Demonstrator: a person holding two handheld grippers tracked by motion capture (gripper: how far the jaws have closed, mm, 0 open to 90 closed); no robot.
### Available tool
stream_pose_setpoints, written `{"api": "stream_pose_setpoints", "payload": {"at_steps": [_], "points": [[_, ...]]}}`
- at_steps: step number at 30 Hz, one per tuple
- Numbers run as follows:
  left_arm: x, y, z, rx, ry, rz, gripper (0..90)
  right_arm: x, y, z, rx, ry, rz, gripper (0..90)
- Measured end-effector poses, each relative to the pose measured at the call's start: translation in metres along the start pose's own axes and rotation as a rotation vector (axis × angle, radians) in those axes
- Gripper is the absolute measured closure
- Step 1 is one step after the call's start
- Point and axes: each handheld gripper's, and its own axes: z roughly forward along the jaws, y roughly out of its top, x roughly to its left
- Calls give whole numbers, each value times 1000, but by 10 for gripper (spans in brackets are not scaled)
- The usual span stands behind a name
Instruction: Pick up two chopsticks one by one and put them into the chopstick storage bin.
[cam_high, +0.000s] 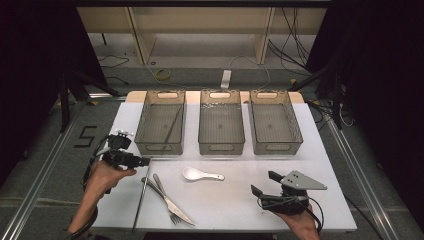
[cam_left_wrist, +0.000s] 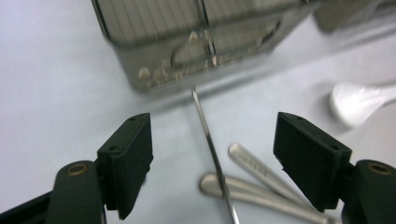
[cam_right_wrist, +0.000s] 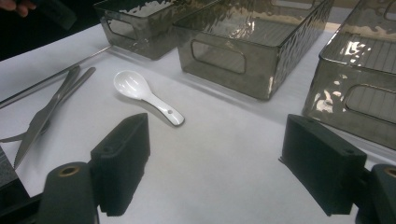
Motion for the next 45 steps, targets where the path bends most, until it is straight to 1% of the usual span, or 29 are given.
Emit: {"api": "stream_pose_setpoints", "payload": {"at_steps": [4,6,9,11,14,15,18,21,24,25,26,27,32,34,36,37,38,43,45], "points": [[-5,-11,-2,22,-3,1,263,1,0,0,2,1,1,243],[-10,-15,-3,32,-12,9,263,1,0,0,4,2,0,242],[-15,-20,-3,55,-11,27,252,1,0,0,2,1,0,242],[-17,-23,-2,67,-7,34,250,1,0,-1,2,0,-1,242],[-18,-29,0,89,-2,33,247,1,0,-1,3,1,-1,243],[-18,-30,0,101,0,42,249,1,0,-1,4,-1,0,242],[-21,-36,3,130,-4,44,267,1,0,-1,5,0,0,243],[-22,-40,4,155,-2,54,314,1,0,-1,5,1,-3,242],[-23,-42,4,167,-9,62,361,1,0,-1,2,2,-1,242],[-24,-43,5,171,-18,66,376,1,0,-1,5,1,-3,243],[-24,-45,5,170,-27,65,412,1,0,-1,6,0,-3,243],[-24,-46,5,176,-34,69,412,1,0,0,6,1,-2,242],[-25,-50,8,200,-24,81,481,1,0,0,6,2,-6,242],[-26,-51,10,211,-27,87,508,2,1,0,6,1,-6,243],[-26,-53,12,224,-31,90,526,2,0,0,5,2,-7,243],[-26,-54,13,227,-27,86,533,2,0,0,6,2,-8,243],[-25,-54,14,236,-23,92,541,2,0,0,5,2,-9,243],[-26,-56,16,245,-29,90,575,3,1,0,8,2,-9,242],[-25,-56,18,255,-23,95,588,3,1,0,8,2,-9,242]]}}
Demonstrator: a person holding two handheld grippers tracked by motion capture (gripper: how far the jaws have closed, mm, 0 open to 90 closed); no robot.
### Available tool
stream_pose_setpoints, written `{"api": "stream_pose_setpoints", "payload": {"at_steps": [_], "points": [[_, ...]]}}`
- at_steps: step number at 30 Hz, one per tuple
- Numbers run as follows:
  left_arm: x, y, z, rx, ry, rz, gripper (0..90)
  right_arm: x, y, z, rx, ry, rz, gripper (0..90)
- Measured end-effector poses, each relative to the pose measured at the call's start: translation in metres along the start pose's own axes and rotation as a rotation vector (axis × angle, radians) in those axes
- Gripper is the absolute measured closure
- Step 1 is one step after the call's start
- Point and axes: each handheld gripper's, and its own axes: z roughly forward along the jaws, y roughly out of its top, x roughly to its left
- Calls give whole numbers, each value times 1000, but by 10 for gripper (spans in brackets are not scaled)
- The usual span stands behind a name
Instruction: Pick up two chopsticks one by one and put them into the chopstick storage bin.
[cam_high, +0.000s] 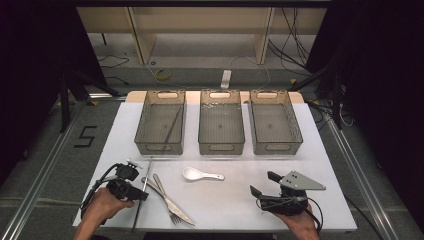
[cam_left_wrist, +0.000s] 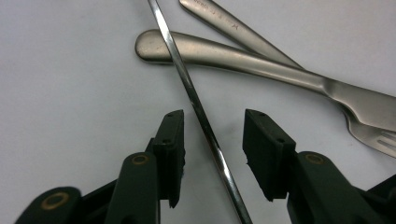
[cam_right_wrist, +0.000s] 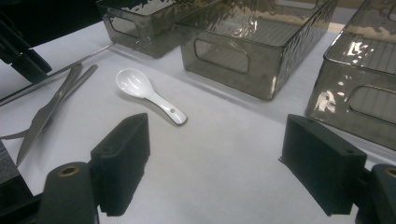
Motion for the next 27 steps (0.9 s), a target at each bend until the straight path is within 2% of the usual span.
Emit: {"api": "stream_pose_setpoints", "payload": {"at_steps": [5,8,18,22,27], "points": [[0,0,4,12,-6,-5,632,0,0,0,-1,1,1,242],[0,0,6,26,-2,6,654,0,0,0,-1,1,0,243],[-2,0,7,25,49,34,751,0,0,0,2,-2,-4,242],[0,-1,7,23,52,31,812,0,0,0,7,-4,-12,243],[-1,0,7,23,61,36,838,0,0,0,7,-3,-11,242]]}}
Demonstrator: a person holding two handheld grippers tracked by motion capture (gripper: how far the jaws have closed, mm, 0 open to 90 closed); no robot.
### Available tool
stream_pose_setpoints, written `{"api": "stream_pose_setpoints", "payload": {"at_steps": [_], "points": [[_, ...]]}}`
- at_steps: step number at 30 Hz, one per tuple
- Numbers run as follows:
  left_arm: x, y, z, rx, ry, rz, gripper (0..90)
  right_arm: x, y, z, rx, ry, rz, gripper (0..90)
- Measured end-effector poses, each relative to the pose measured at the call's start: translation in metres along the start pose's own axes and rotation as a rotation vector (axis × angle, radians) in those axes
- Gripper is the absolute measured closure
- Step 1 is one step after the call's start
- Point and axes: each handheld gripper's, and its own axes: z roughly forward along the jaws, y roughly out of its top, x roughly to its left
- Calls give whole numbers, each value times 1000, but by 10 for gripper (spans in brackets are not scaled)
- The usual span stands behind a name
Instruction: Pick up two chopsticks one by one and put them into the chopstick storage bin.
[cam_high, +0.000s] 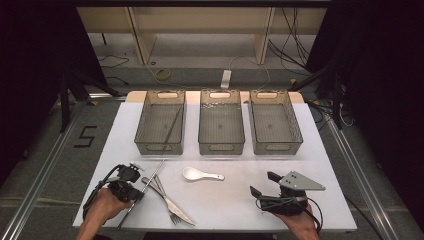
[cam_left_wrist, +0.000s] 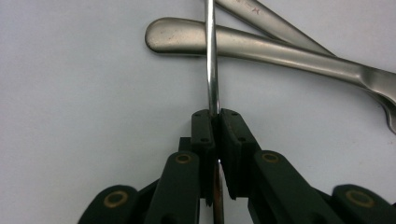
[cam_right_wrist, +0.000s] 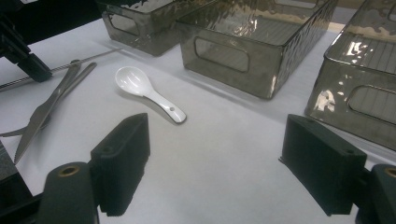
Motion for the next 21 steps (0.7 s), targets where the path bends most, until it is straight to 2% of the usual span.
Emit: {"api": "stream_pose_setpoints", "payload": {"at_steps": [3,8,12,15,19,21], "points": [[-1,0,0,-6,-1,1,843,0,0,0,-2,0,1,242],[-2,1,0,-11,15,27,847,0,0,0,-4,2,-1,243],[0,1,-5,-42,13,27,848,0,0,0,-6,0,3,242],[2,0,-9,-51,0,29,849,0,0,0,-6,1,4,243],[1,-1,-18,-92,-17,33,849,0,0,0,-7,4,3,242],[0,-1,-21,-105,-43,37,849,0,0,0,-6,4,2,242]]}}
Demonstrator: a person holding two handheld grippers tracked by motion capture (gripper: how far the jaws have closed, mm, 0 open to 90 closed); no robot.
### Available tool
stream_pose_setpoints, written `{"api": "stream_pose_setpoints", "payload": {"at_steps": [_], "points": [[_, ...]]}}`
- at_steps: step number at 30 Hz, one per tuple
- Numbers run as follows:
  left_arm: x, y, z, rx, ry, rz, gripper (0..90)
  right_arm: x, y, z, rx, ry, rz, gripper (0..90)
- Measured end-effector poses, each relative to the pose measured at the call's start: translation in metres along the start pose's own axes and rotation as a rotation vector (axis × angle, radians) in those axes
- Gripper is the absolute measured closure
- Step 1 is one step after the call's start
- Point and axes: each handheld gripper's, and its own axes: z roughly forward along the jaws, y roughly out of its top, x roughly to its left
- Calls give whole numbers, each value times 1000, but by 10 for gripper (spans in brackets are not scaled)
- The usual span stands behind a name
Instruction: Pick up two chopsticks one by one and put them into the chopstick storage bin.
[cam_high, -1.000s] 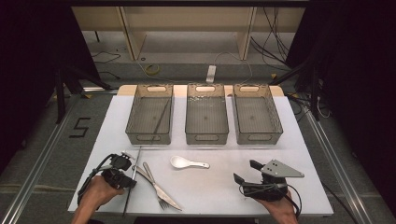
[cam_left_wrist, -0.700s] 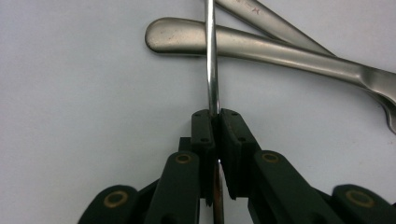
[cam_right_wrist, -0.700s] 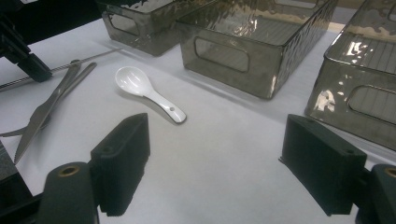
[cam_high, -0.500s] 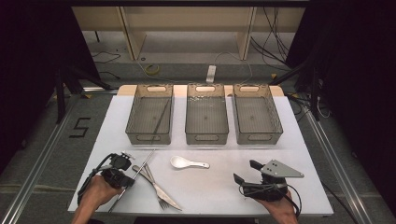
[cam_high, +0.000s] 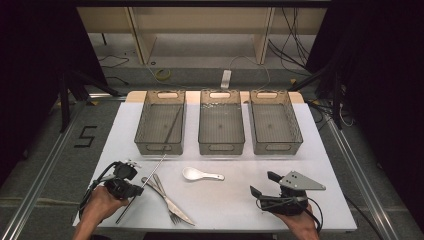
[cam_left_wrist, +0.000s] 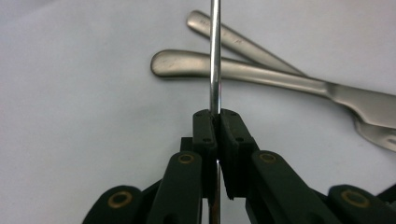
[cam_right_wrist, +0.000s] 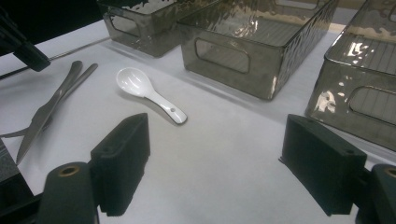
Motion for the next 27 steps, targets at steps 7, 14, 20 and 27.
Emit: {"api": "stream_pose_setpoints", "payload": {"at_steps": [7,14,20,27], "points": [[-3,4,-12,-74,-53,13,849,0,0,0,0,-1,1,242],[-7,14,-20,-156,-113,38,849,0,0,0,4,1,1,242],[-1,30,-27,-192,-113,38,849,-1,-1,0,0,-4,5,242],[8,53,-35,-239,-102,37,849,-1,-1,0,-2,-7,9,242]]}}
